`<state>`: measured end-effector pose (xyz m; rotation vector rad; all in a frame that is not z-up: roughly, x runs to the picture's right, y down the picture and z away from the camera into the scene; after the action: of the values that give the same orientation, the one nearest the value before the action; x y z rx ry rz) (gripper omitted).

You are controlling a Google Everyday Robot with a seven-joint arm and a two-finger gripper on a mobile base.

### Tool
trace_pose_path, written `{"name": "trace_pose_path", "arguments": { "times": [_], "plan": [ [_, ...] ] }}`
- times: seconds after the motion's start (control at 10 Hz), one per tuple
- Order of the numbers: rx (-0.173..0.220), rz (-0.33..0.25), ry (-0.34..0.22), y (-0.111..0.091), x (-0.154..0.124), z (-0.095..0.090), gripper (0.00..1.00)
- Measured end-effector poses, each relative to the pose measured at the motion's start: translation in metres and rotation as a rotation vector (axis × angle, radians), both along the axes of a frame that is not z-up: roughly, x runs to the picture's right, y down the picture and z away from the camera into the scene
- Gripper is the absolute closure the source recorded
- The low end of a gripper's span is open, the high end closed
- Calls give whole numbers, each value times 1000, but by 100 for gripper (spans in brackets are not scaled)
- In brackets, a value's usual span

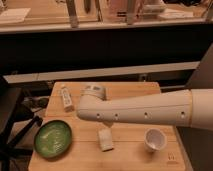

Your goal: Pick up the ceramic bowl

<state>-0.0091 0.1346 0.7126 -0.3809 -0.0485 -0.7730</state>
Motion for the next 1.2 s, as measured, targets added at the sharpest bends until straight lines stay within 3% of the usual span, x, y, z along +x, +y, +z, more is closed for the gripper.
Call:
{"name": "trace_pose_path", "arguments": {
  "times": [1.2],
  "plan": [
    [-40,-166,-157,35,-43,42,20]
  ]
}}
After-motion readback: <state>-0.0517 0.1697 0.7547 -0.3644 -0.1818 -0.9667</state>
